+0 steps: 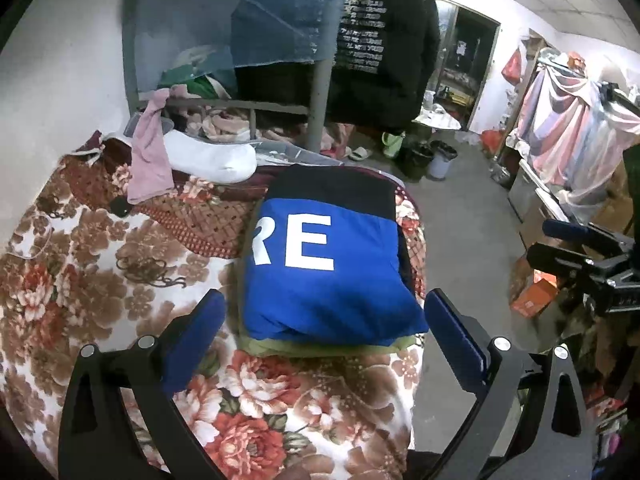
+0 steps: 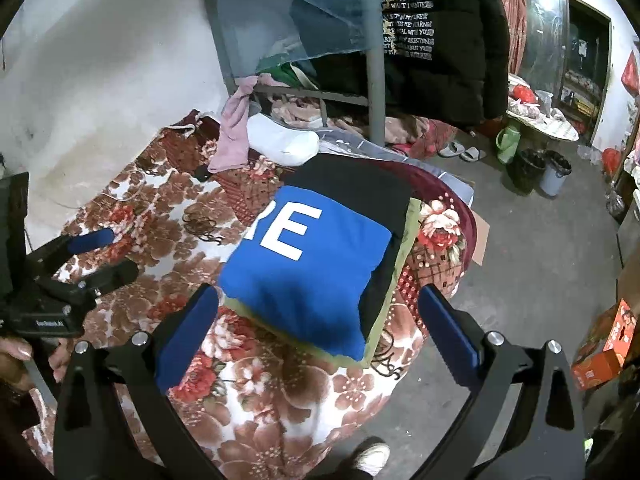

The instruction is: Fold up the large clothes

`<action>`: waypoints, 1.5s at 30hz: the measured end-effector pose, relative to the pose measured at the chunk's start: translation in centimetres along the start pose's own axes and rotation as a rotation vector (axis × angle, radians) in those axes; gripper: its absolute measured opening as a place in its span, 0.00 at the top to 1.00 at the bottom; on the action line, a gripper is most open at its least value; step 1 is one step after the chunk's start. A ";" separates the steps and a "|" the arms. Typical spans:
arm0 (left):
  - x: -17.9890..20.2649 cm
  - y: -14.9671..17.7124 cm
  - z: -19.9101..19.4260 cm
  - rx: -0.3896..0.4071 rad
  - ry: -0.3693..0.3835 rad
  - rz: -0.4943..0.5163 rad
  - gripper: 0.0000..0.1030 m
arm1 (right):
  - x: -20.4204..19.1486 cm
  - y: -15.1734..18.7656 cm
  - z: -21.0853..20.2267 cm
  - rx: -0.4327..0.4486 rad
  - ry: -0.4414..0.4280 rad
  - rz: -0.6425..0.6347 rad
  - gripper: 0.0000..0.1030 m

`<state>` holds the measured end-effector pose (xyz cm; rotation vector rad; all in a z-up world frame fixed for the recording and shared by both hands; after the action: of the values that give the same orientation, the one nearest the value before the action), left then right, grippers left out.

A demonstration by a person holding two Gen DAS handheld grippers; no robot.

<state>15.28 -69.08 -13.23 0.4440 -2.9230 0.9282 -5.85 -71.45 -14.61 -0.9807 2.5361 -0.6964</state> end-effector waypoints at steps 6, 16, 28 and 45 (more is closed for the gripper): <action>0.5 0.1 -1.8 -0.006 -0.007 0.020 0.05 | -1.2 0.3 -1.6 -0.019 -0.036 -0.029 0.05; 0.5 -0.6 -3.1 -0.005 0.006 0.046 0.05 | -0.8 1.2 -2.7 -0.032 -0.015 -0.028 0.05; 0.4 -0.3 -4.0 -0.016 -0.026 0.066 0.05 | 0.1 1.8 -4.7 -0.024 0.009 0.003 0.05; 0.8 -2.6 -6.7 0.027 -0.048 0.098 0.05 | 0.2 1.3 -6.4 -0.023 0.004 0.025 0.05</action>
<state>14.93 -67.50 -6.19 0.3318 -3.0037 0.9824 -9.64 -68.66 -10.10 -0.9540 2.5607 -0.6638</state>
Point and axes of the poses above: each gripper's, at about its wrist camera, not at the fingertips, and z roughly the way its jaws point, x to its right, y to its underside, the point moved 7 cm from there along z, roughly the way its jaws point, and after that the axes turned 11 degrees about -x, right-handed, at the moved point
